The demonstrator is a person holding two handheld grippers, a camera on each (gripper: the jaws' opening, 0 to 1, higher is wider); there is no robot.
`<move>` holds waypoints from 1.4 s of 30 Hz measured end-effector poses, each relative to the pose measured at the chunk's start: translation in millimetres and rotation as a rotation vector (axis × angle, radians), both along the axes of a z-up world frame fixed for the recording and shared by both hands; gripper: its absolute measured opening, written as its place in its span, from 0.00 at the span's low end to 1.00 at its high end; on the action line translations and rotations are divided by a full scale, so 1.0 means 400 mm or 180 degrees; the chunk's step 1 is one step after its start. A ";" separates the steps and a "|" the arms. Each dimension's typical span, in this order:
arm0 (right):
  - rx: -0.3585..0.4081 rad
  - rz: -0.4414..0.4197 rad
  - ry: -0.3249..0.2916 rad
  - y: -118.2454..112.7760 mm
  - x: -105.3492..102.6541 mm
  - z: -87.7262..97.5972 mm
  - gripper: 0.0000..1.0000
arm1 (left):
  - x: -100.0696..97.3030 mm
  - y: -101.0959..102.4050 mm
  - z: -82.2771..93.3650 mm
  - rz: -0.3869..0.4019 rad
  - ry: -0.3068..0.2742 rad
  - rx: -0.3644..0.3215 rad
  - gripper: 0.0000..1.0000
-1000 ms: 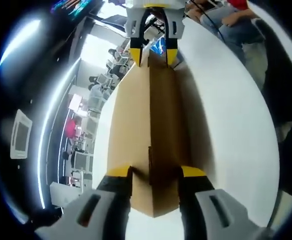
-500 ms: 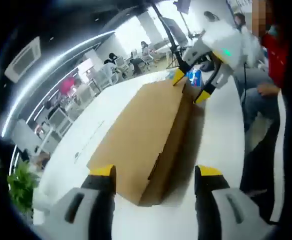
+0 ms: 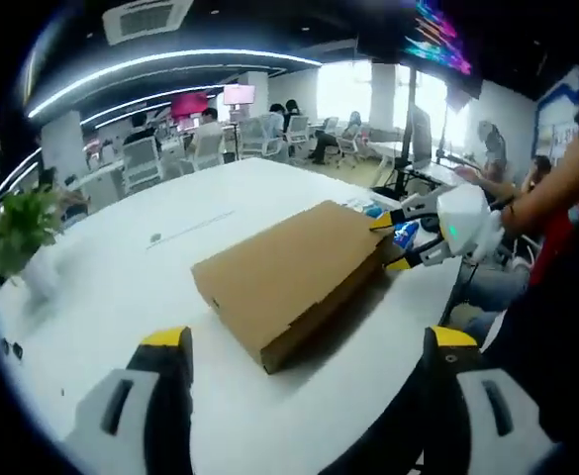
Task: Operate the shoe box by opening the lid, removing the specified soft item, and placing it in the target area until the item is outside and the box remains undamaged.
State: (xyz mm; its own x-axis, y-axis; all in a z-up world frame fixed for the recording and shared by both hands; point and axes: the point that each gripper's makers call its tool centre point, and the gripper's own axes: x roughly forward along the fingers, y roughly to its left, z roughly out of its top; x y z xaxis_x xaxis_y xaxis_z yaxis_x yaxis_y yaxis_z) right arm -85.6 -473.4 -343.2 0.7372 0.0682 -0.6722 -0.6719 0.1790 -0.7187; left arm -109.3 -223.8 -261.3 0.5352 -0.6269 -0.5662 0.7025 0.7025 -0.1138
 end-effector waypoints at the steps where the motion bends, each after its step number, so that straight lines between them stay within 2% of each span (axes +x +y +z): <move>1: 0.0001 -0.0001 0.0001 0.000 0.000 0.000 0.41 | 0.001 0.004 0.002 0.0001 -0.0004 0.0000 0.99; 4: 0.0010 -0.0026 0.0014 0.003 0.002 -0.003 0.42 | 0.005 0.030 0.003 0.0004 -0.0041 0.0030 0.99; 6: 0.0020 -0.0047 0.0015 0.004 0.002 -0.003 0.43 | 0.002 0.039 -0.004 0.0018 0.0005 0.0061 0.99; 13: 0.0159 -0.0121 0.0088 0.005 0.007 0.007 0.41 | -0.008 0.030 -0.012 0.0076 0.0044 -0.0009 0.99; 14: 0.0334 -0.0203 0.0200 0.011 0.003 0.007 0.41 | -0.010 0.030 -0.022 0.0070 0.0074 -0.0005 0.98; 15: 0.0378 -0.0233 0.0230 0.012 0.003 0.009 0.41 | -0.011 0.030 -0.031 0.0064 0.0104 -0.0002 0.98; 16: 0.0548 -0.0298 0.0281 0.019 0.001 0.016 0.41 | -0.011 0.032 -0.036 0.0082 0.0130 -0.0006 0.99; 21: 0.1146 -0.0815 0.0581 0.018 -0.028 0.039 0.59 | 0.001 0.041 -0.027 0.0141 0.0164 -0.0070 0.99; 23: 0.1631 -0.1130 0.0652 0.021 -0.045 0.071 0.63 | 0.009 0.049 -0.020 0.0168 0.0155 -0.0077 0.99; 25: 0.1866 -0.1385 0.0747 0.006 -0.065 0.077 0.69 | 0.013 0.053 -0.005 0.0220 0.0197 -0.0112 0.99; 28: 0.2192 -0.1678 0.0749 -0.012 -0.086 0.104 0.73 | 0.018 0.064 -0.007 0.0262 0.0233 -0.0132 0.99; 31: 0.2629 -0.2098 0.0808 -0.033 -0.125 0.131 0.81 | 0.014 0.068 -0.004 0.0294 0.0281 -0.0084 0.99; 34: 0.2952 -0.2383 0.0763 -0.066 -0.158 0.148 0.82 | 0.015 0.074 -0.003 0.0340 0.0337 -0.0118 0.99; 37: 0.3143 -0.2614 0.0718 -0.090 -0.180 0.157 0.82 | 0.015 0.069 0.008 0.0345 0.0351 -0.0150 0.99; 40: 0.3225 -0.2715 0.0674 -0.102 -0.190 0.158 0.82 | 0.017 0.068 0.015 0.0333 0.0327 -0.0140 0.99; 42: 0.3281 -0.2808 0.0672 -0.106 -0.197 0.154 0.81 | 0.020 0.072 0.012 0.0349 0.0374 -0.0145 0.99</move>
